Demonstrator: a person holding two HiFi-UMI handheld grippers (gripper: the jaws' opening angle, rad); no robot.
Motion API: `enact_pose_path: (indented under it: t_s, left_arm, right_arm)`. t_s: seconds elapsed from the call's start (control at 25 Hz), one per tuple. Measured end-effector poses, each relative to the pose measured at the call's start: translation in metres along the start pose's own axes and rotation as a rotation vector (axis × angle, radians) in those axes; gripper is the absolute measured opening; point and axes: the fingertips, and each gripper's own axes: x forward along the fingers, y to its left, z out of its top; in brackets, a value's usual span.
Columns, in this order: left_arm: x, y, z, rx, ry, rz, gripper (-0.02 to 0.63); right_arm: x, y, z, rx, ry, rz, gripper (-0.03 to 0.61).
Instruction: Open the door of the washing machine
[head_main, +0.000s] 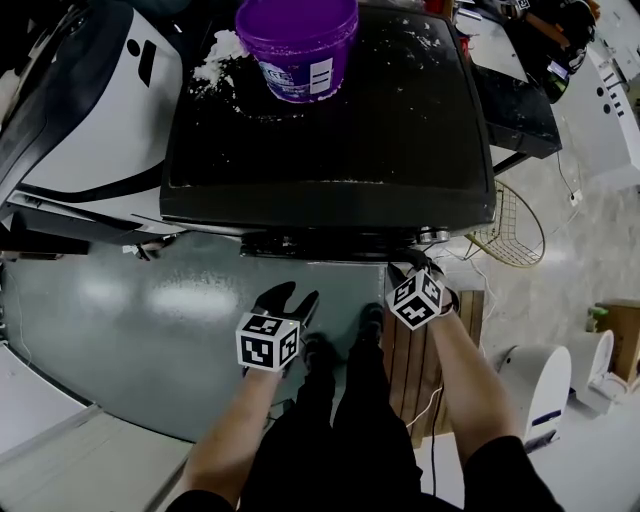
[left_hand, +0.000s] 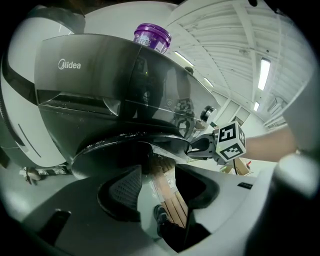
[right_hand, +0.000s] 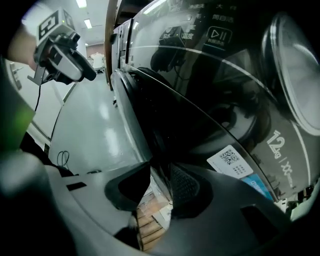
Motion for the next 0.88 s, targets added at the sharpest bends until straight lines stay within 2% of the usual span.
enact_pose_path:
  t_s: [0.08, 0.16, 0.2, 0.32, 0.48, 0.72, 0.88]
  left_arm:
    - [-0.001, 0.0, -0.002, 0.001, 0.001, -0.001, 0.225]
    - [-0.003, 0.003, -0.004, -0.003, 0.001, -0.001, 0.225]
    - [-0.005, 0.003, -0.007, -0.009, 0.002, -0.002, 0.225]
    - [-0.009, -0.002, -0.021, -0.034, 0.008, -0.014, 0.225]
    - [-0.013, -0.007, -0.037, -0.028, 0.025, -0.029, 0.225]
    - [-0.018, -0.032, -0.039, -0.026, 0.021, -0.074, 0.241]
    - [-0.013, -0.04, -0.042, -0.076, 0.01, -0.064, 0.252]
  right_arm:
    - [-0.008, 0.019, -0.011, -0.015, 0.003, 0.07, 0.126]
    - [-0.015, 0.057, -0.026, -0.023, -0.006, 0.152, 0.112]
    - [-0.017, 0.074, -0.032, -0.01, -0.009, 0.167, 0.112]
    - [-0.02, 0.091, -0.039, 0.072, -0.018, 0.103, 0.124]
    - [-0.019, 0.093, -0.038, 0.119, -0.005, 0.037, 0.14]
    - [-0.027, 0.125, -0.044, 0.233, 0.016, 0.069, 0.141]
    - [-0.034, 0.145, -0.046, 0.301, -0.006, 0.124, 0.14]
